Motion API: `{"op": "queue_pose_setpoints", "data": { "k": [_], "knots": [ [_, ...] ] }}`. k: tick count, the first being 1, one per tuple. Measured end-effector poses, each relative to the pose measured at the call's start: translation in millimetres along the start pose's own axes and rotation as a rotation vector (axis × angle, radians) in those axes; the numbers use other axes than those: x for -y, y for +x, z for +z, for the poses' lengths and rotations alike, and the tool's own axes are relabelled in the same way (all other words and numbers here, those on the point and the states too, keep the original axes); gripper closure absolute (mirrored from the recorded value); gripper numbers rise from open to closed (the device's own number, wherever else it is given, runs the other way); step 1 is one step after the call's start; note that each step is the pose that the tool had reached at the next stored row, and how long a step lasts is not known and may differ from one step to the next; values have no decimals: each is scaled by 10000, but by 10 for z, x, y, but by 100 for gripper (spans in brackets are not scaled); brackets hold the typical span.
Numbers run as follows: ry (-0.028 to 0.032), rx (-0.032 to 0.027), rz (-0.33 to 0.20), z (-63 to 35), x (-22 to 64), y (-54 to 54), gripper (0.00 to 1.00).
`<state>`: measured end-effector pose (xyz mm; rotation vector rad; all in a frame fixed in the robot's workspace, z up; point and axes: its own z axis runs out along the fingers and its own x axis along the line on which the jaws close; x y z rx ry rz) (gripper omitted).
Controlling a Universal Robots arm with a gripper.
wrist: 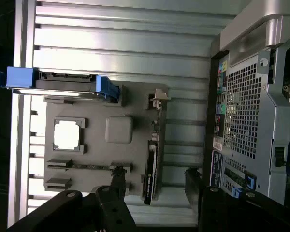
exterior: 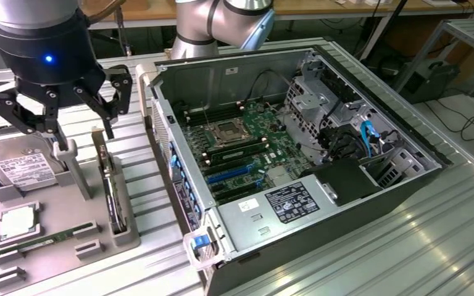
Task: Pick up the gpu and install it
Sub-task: 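Pick up the gpu and move the gpu toward the slot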
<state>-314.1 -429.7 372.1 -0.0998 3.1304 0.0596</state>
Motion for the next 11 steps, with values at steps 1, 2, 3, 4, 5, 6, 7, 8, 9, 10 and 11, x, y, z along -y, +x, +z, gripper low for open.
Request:
{"op": "queue_pose_setpoints", "data": {
  "k": [1, 2, 3, 4, 5, 6, 7, 8, 9, 10, 11],
  "knots": [
    [16, 37, 355, 110, 27, 2, 38],
    [20, 36, 356, 119, 28, 3, 38],
    [30, 36, 355, 124, 28, 2, 38],
    [38, 36, 355, 131, 28, 3, 38],
    [44, 36, 355, 137, 29, 2, 38],
    [50, 36, 355, 143, 29, 3, 38],
    [59, 37, 355, 160, 30, 3, 38],
    [60, 37, 355, 169, 30, 3, 38],
    [68, 36, 355, 184, 30, 3, 38],
    [77, 36, 356, 212, 31, 4, 38],
    [91, 35, 357, 237, 32, 4, 38]
  ]
}}
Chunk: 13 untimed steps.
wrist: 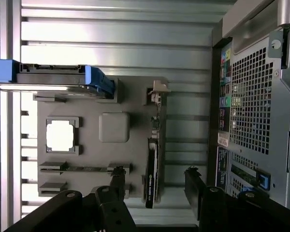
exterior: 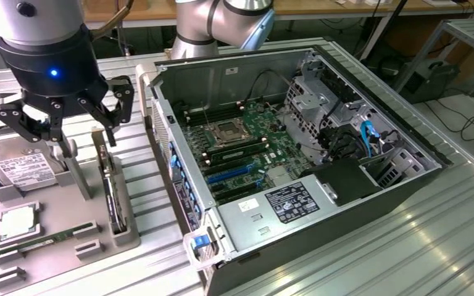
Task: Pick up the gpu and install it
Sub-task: 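Pick up the gpu and move the gpu toward the slot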
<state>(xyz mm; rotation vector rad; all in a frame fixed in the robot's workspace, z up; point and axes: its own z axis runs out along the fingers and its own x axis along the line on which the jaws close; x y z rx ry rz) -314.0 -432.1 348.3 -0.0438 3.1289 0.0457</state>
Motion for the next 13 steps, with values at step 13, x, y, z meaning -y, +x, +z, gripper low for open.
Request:
{"op": "queue_pose_setpoints", "data": {
  "k": [13],
  "knots": [
    [4, -6, -38, 246, 43, 4, 38]
  ]
}}
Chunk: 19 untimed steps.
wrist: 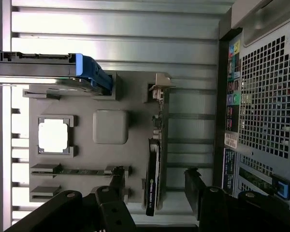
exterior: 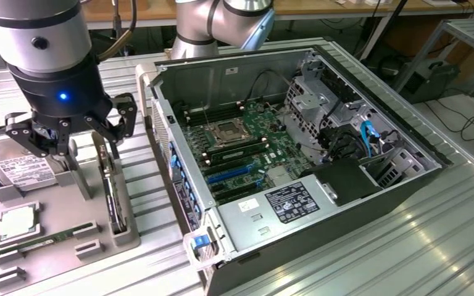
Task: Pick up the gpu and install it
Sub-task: 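Pick up the gpu and move the gpu toward the slot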
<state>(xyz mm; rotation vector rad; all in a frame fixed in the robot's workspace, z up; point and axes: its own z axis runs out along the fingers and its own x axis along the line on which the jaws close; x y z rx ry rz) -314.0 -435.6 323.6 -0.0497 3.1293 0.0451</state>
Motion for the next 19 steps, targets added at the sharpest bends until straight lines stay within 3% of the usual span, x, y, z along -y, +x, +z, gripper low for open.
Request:
{"op": "queue_pose_setpoints", "data": {
  "k": [19],
  "knots": [
    [5, 4, -3, 340, 65, 6, 38]
  ]
}}
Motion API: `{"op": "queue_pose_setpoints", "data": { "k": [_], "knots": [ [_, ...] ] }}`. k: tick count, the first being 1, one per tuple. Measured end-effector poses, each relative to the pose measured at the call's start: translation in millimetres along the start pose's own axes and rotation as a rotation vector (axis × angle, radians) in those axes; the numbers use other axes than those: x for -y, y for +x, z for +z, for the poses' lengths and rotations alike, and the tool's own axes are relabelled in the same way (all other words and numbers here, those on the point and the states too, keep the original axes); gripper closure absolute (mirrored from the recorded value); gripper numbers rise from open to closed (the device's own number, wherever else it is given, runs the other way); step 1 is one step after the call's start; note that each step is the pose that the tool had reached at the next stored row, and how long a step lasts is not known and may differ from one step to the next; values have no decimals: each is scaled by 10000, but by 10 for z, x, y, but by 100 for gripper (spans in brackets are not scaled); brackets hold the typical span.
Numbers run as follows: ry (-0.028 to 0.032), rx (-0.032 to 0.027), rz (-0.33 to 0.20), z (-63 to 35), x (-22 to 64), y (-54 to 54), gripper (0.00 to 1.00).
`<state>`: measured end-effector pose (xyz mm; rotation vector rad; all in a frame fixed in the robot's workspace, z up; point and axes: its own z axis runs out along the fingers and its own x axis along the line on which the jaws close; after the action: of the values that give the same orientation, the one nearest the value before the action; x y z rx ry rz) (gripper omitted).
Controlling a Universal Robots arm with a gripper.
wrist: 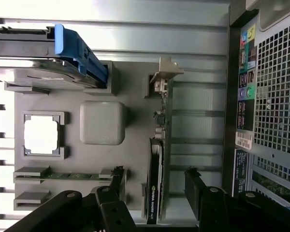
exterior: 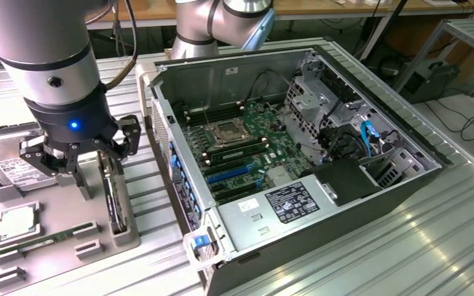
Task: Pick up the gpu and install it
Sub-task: 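Pick up the gpu and move the gpu toward the slot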
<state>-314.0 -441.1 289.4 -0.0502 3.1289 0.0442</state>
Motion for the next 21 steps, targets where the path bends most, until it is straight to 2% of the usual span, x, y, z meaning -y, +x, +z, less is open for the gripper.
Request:
{"op": "queue_pose_setpoints", "data": {
  "k": [21],
  "knots": [
    [4, 1, 11, 397, 22, 5, 38]
  ]
}}
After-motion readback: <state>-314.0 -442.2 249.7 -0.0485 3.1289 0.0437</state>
